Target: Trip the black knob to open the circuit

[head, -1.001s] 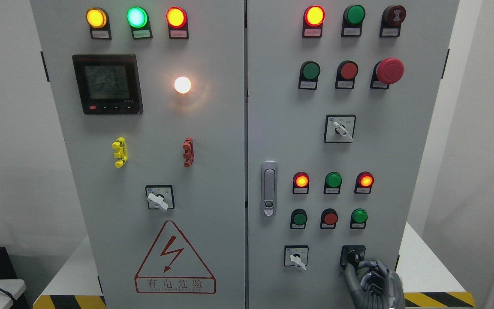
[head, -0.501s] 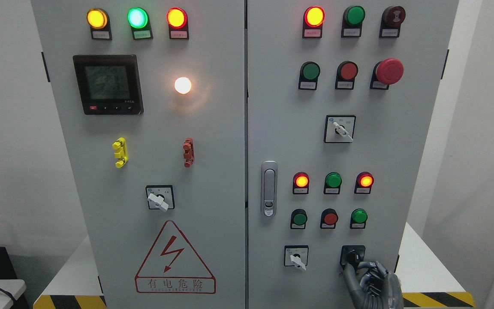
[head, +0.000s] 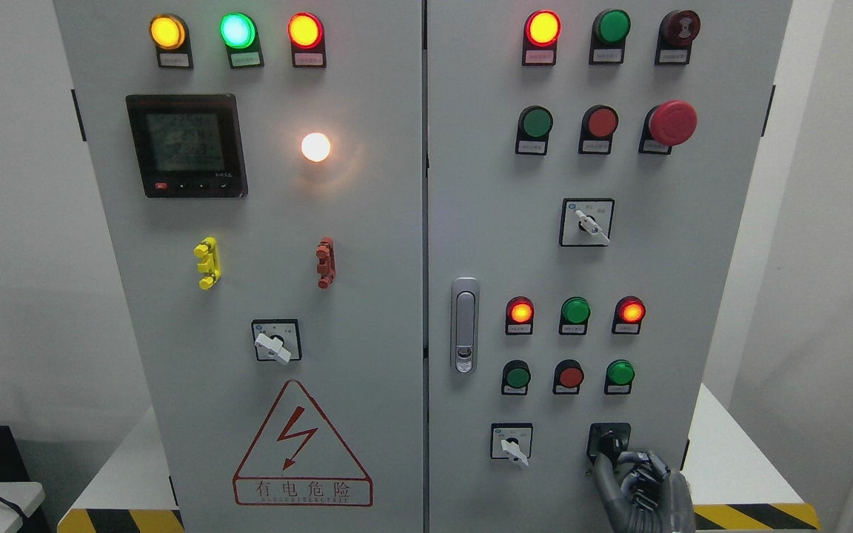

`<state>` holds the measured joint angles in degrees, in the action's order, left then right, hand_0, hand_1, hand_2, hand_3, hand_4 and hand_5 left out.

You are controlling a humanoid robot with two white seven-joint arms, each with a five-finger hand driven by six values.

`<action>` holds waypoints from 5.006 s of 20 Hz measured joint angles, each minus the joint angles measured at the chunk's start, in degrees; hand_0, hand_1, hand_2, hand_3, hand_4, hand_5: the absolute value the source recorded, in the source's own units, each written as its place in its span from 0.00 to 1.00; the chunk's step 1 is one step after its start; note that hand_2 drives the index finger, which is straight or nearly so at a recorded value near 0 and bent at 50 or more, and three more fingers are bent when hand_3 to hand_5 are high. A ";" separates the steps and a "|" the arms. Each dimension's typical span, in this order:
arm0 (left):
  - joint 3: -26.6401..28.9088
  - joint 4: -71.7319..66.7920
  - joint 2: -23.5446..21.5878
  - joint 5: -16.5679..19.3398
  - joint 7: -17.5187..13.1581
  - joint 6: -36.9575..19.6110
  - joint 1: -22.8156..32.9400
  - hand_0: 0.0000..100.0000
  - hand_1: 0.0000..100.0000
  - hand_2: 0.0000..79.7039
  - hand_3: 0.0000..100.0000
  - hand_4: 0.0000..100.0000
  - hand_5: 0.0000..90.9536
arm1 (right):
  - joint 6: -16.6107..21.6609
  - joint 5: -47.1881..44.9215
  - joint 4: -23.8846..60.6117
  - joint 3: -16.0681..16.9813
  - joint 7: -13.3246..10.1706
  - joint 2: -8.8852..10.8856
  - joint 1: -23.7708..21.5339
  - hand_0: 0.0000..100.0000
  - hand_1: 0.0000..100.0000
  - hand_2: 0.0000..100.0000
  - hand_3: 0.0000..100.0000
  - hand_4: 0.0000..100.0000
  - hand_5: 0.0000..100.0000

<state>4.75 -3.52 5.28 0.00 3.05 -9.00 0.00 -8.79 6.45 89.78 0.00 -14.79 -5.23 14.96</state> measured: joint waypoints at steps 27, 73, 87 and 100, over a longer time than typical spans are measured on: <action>0.00 0.00 0.00 0.00 0.00 0.00 0.00 0.12 0.39 0.00 0.00 0.00 0.00 | -1.58 -5.20 0.10 -0.01 0.30 0.01 0.59 0.50 0.75 0.63 0.95 0.97 0.98; 0.00 0.00 0.01 0.00 0.00 0.00 0.00 0.12 0.39 0.00 0.00 0.00 0.00 | -2.53 -12.40 0.42 -1.22 0.75 0.06 1.05 0.51 0.75 0.65 0.98 0.99 0.98; 0.00 0.00 0.02 0.00 0.00 0.00 0.00 0.12 0.39 0.00 0.00 0.00 0.00 | -2.81 -12.51 0.63 -1.31 2.06 0.03 1.25 0.52 0.74 0.65 0.98 1.00 0.98; 0.00 0.00 0.02 0.00 0.00 0.00 0.00 0.12 0.39 0.00 0.00 0.00 0.00 | -2.88 -12.54 0.71 -0.45 2.22 0.00 1.45 0.52 0.74 0.65 0.98 1.00 0.98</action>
<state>4.75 -3.52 5.30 0.00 3.05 -9.00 0.00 -11.67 -6.08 90.49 -0.46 -12.57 -5.23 16.41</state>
